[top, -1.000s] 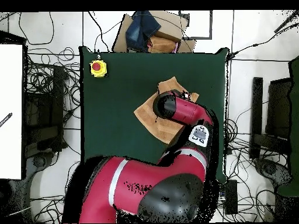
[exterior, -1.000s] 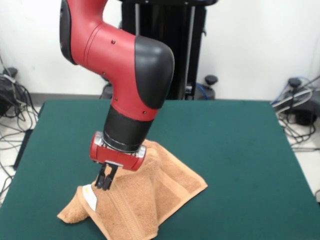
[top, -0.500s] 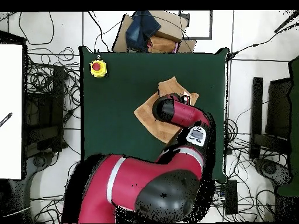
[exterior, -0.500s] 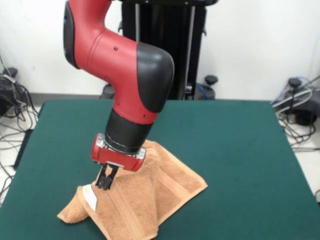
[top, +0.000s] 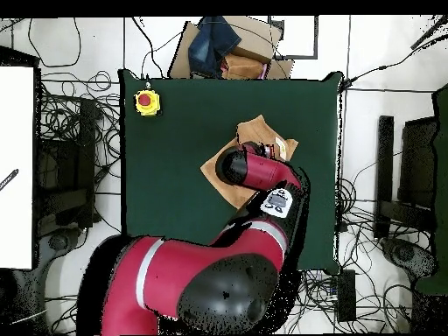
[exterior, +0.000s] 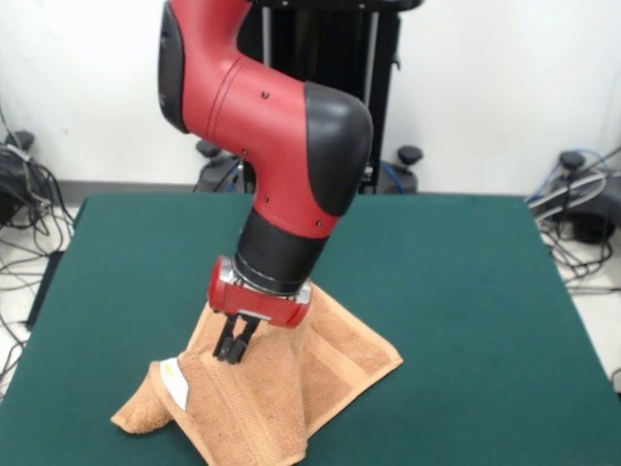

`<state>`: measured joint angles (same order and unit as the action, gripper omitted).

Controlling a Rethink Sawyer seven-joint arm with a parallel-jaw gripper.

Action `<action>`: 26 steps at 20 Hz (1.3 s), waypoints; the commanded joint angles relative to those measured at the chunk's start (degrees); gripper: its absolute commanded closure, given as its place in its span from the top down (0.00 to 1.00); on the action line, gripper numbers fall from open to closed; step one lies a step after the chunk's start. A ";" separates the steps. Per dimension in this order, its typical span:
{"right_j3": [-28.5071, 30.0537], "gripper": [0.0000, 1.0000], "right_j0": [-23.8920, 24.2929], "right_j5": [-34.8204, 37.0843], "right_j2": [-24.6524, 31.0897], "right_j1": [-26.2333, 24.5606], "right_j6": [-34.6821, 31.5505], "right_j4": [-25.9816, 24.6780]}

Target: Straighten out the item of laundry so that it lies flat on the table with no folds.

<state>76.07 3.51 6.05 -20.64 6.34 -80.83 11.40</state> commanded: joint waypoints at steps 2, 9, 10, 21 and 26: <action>5.68 0.00 -0.72 1.44 1.71 -0.01 -13.62 1.11; 5.05 0.00 1.50 -0.30 3.93 -0.45 -11.88 -0.16; 4.76 0.00 1.06 -0.80 3.44 -0.94 -11.87 -0.29; -3.64 0.00 -9.91 5.60 -11.02 -9.95 -13.98 4.55; -4.99 0.00 -12.33 6.16 -14.91 -12.85 -14.78 6.00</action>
<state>73.89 -6.88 6.04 -33.67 -1.71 -80.84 13.37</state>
